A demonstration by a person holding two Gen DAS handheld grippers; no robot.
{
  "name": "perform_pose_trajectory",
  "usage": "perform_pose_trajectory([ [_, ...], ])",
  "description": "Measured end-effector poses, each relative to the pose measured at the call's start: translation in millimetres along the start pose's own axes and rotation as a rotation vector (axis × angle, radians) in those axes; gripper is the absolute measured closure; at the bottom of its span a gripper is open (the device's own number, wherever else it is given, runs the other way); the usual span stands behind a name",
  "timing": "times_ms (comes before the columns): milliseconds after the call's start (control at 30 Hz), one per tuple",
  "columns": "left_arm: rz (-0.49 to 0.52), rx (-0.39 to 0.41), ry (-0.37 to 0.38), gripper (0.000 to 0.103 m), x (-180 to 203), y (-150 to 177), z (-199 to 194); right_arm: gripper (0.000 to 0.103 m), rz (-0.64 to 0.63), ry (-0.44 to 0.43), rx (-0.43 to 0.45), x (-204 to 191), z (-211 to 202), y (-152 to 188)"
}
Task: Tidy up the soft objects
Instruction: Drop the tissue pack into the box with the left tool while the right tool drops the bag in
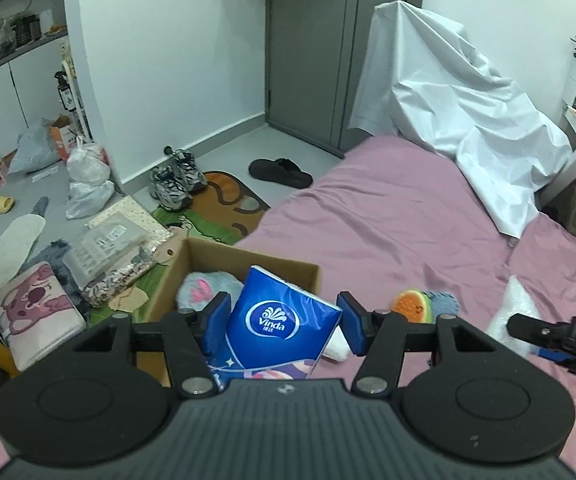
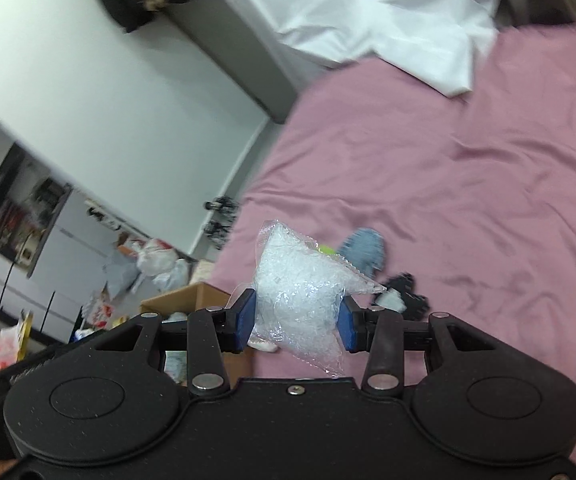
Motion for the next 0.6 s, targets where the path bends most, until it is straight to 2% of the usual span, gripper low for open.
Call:
perform_pose_trajectory([
  [600, -0.115, -0.040, -0.041, 0.046, -59, -11, 31, 0.062, -0.194, -0.149, 0.047, -58, 21, -5],
])
Point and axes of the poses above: each gripper's, at about its wrist camera, not at the fingertips, and z roughly the way its jaws point, x to its right, y to its underside, the point moved 2 cm from there along z, roughly the way its jaws point, and after that the axes turned 6 degrees about -z, right-handed, at the moved point
